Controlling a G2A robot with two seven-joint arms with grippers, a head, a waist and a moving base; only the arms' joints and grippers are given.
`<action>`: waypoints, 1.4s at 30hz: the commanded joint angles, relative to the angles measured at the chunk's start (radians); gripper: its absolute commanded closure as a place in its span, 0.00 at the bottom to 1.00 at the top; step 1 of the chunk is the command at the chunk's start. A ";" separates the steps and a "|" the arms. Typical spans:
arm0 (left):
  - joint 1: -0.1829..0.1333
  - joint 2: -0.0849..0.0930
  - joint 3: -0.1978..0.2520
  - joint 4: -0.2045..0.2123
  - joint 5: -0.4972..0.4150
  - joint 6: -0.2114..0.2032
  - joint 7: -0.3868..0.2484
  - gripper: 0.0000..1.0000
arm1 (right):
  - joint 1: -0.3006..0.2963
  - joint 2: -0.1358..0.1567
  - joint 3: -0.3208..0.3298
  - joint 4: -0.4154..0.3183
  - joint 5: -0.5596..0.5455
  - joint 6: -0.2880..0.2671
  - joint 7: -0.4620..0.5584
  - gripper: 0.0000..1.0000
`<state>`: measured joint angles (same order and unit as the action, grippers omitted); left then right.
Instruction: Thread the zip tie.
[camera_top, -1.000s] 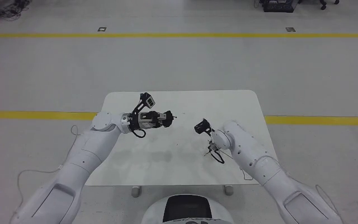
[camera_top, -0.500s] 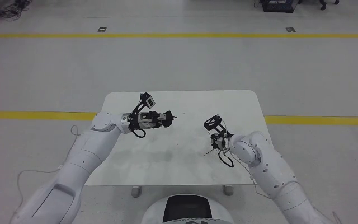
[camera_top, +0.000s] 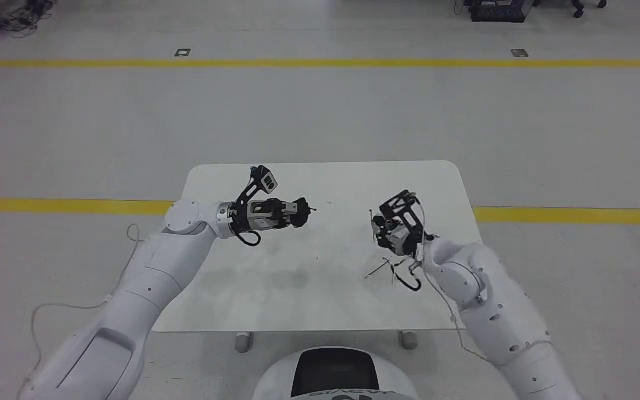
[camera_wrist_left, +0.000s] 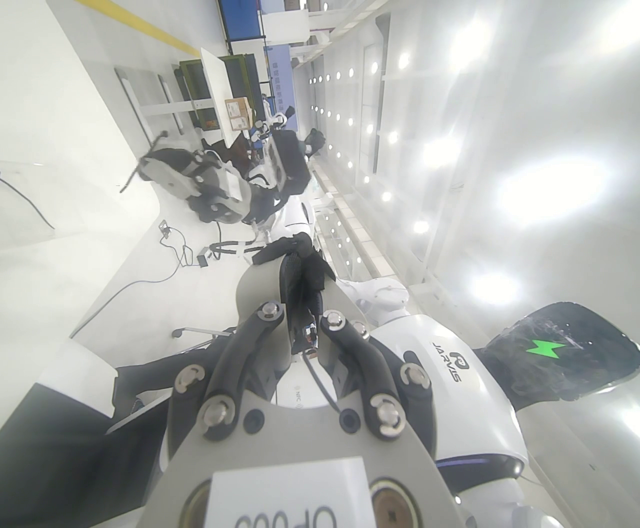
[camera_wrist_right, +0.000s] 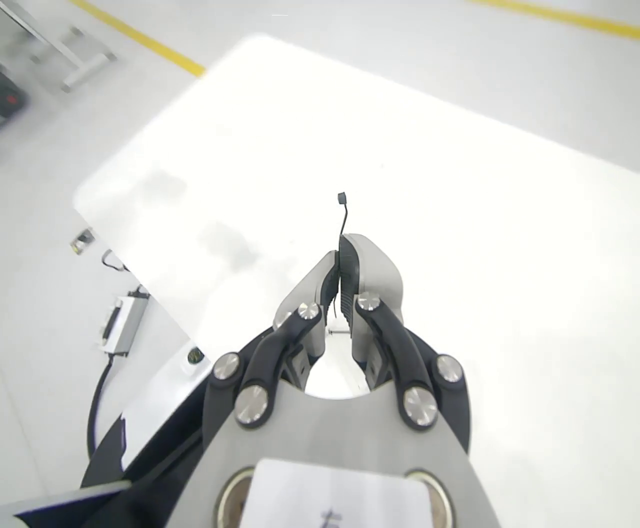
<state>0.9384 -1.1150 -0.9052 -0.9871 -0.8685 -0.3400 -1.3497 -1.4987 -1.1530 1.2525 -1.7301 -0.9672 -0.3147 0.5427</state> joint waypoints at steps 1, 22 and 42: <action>0.000 0.000 0.000 0.000 0.000 0.000 0.000 1.00 | -0.034 0.007 0.019 -0.019 0.021 -0.025 -0.088 1.00; 0.033 0.003 0.008 -0.070 0.082 0.004 0.128 1.00 | -0.060 0.028 -0.044 -0.094 0.081 -0.025 -0.469 1.00; 0.069 0.005 0.015 -0.143 0.186 0.046 0.322 1.00 | -0.024 0.050 -0.143 -0.045 0.132 -0.018 -0.705 1.00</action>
<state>1.0060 -1.1103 -0.8895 -1.1296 -0.6819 -0.2953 -1.0348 -1.5231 -1.1025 1.1070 -1.7749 -0.8375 -0.3387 -0.1577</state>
